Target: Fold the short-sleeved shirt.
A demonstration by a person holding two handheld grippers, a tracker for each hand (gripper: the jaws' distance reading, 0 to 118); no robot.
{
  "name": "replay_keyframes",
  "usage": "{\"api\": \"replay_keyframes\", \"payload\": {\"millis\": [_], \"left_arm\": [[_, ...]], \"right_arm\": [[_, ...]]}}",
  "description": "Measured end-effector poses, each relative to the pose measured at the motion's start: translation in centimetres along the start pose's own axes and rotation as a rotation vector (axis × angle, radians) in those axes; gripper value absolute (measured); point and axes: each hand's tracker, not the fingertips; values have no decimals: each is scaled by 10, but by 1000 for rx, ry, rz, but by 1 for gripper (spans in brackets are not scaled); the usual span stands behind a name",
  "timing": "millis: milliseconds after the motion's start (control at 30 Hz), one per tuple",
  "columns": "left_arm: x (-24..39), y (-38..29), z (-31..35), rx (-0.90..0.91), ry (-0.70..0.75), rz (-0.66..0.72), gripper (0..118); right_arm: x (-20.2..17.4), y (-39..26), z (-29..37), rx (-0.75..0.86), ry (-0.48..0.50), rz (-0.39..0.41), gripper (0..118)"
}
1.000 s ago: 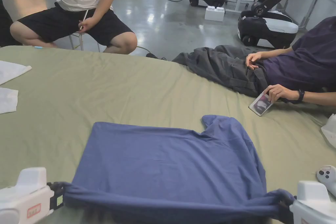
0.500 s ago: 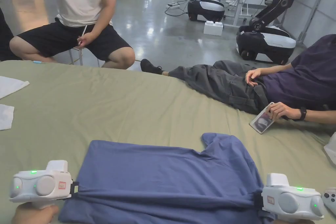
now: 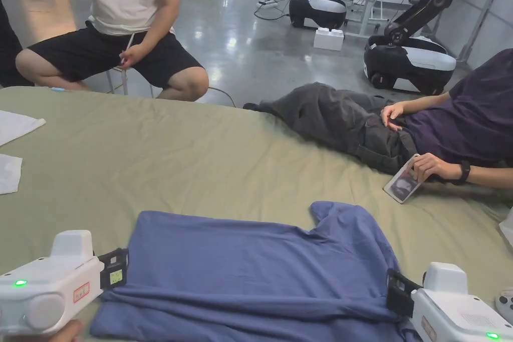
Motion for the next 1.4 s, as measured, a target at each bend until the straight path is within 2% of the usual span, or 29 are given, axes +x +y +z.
{"api": "replay_keyframes", "payload": {"millis": [33, 67, 133, 167, 300, 467, 733, 767, 833, 900, 1000, 1067, 1133, 1200, 1267, 1300, 1333, 1400], "left_arm": [[4, -2, 15, 68, 13, 0, 40], [8, -4, 26, 106, 17, -11, 29], [15, -11, 49, 170, 45, -41, 12], [18, -15, 56, 181, 58, -48, 4], [24, -32, 79, 171, 49, -52, 0], [24, -52, 87, 96, 74, -92, 0], [-16, -45, 13, -234, 79, 26, 0], [-17, -42, 1, -267, 80, 25, 7], [-25, -40, -23, -360, 87, 29, 37], [-29, -42, -45, -435, 75, 55, 55], [-32, -48, -71, -568, 65, 57, 58], [-26, -56, -78, -578, 91, 28, 58], [-16, -53, -75, -570, 123, -6, 48], [-5, -53, -71, -561, 115, -66, 30], [4, -56, -70, -553, 99, -110, 22], [9, -57, -66, -551, 90, -106, 9], [10, -59, -65, -552, 77, -97, 3], [11, -59, -61, -541, 84, -101, 1]], "right_arm": [[-6, 0, 14, 51, -8, -20, 57], [-10, 0, 25, 85, -11, -29, 49], [-18, -3, 45, 134, -21, -33, 10], [-24, -3, 52, 146, -37, -34, 4], [-31, -13, 74, 173, -5, -54, 1], [-40, -20, 94, 204, -23, -28, 0], [-37, -20, 97, 186, -16, -5, 0], [-36, -21, 96, 180, -17, -7, 0], [-33, -23, 95, 169, -23, -9, 0], [-31, -25, 95, 159, -27, -13, 0], [-27, -32, 94, 143, -37, -13, 0], [-24, -35, 92, 127, -45, -11, 0], [-20, -38, 91, 112, -52, -13, 0], [-17, -40, 88, 95, -61, -9, 0], [-13, -41, 84, 76, -58, -18, 0], [-10, -41, 80, 55, -56, -26, 0], [-6, -40, 76, 34, -60, -32, 0], [3, -39, 67, -3, -66, -47, 0]]}}
